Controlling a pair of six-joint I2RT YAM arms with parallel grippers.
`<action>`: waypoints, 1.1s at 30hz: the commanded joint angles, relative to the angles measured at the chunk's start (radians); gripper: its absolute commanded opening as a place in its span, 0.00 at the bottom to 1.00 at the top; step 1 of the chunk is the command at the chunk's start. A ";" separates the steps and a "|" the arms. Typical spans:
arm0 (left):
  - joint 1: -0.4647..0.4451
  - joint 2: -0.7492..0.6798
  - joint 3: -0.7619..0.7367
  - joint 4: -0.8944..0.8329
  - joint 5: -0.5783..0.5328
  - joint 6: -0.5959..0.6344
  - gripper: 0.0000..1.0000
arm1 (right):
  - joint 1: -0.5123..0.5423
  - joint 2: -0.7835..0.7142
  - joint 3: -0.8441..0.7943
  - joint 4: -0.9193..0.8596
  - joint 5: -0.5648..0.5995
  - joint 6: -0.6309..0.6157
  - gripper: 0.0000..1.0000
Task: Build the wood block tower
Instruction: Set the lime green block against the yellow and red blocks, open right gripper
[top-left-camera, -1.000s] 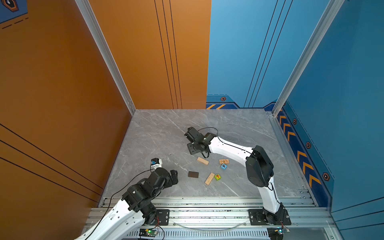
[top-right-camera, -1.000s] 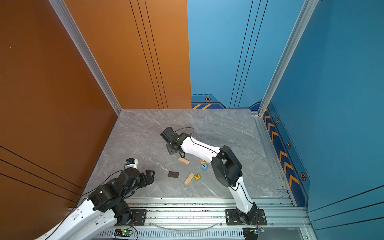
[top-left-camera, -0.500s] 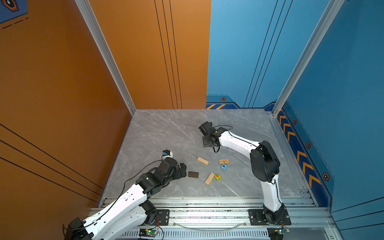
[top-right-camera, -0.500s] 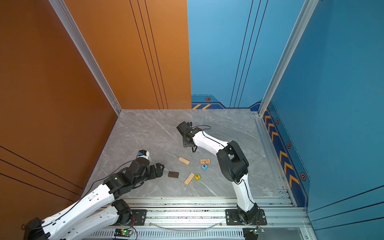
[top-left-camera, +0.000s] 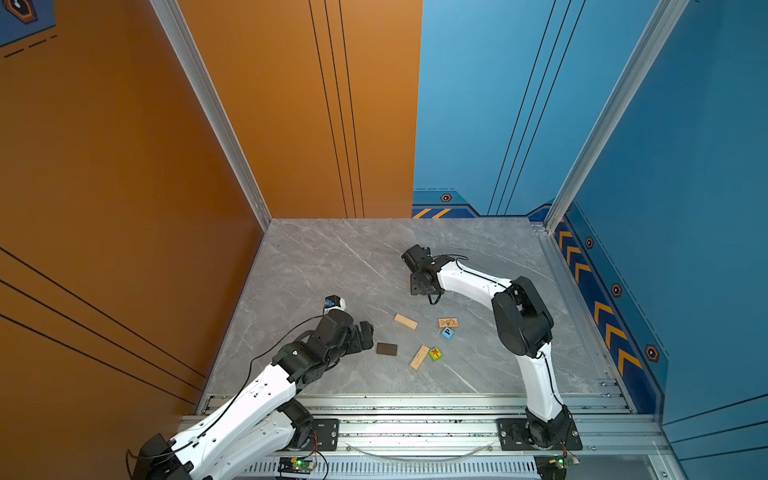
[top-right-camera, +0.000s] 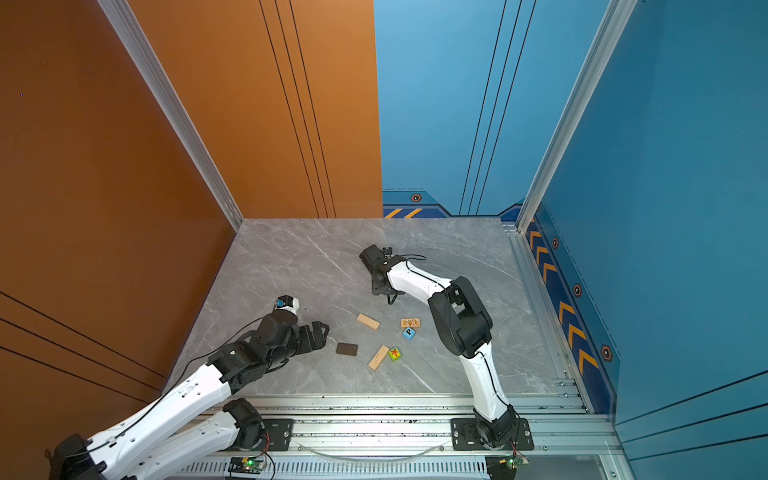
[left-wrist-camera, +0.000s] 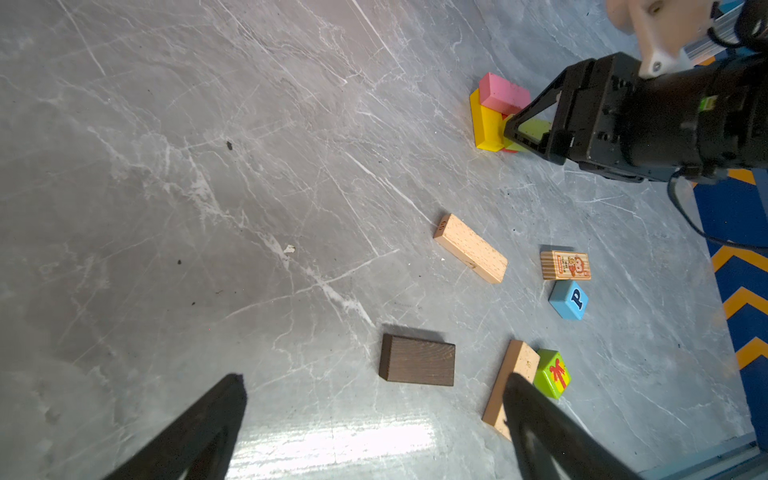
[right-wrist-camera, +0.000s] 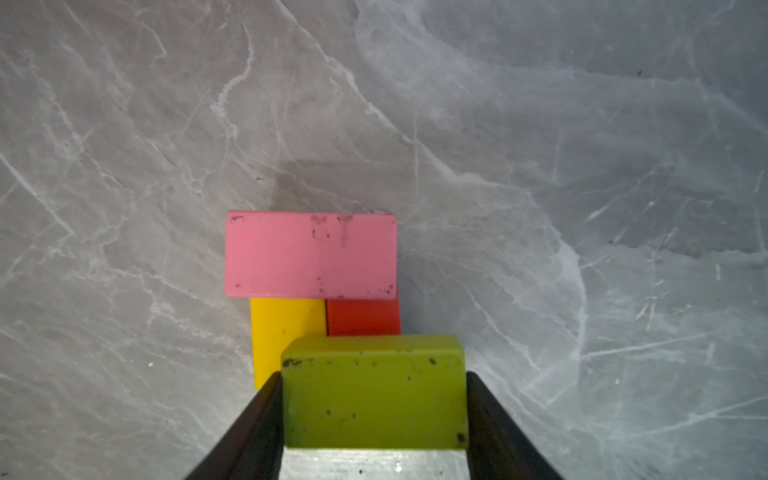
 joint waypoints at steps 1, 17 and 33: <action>0.012 0.008 0.032 0.007 0.030 0.019 0.98 | -0.006 0.013 0.025 0.020 -0.023 0.021 0.52; 0.029 0.007 0.031 -0.002 0.038 0.023 0.98 | -0.011 0.039 0.046 0.034 -0.061 0.028 0.54; 0.047 0.008 0.027 -0.002 0.050 0.025 0.98 | -0.016 0.059 0.063 0.033 -0.077 0.027 0.57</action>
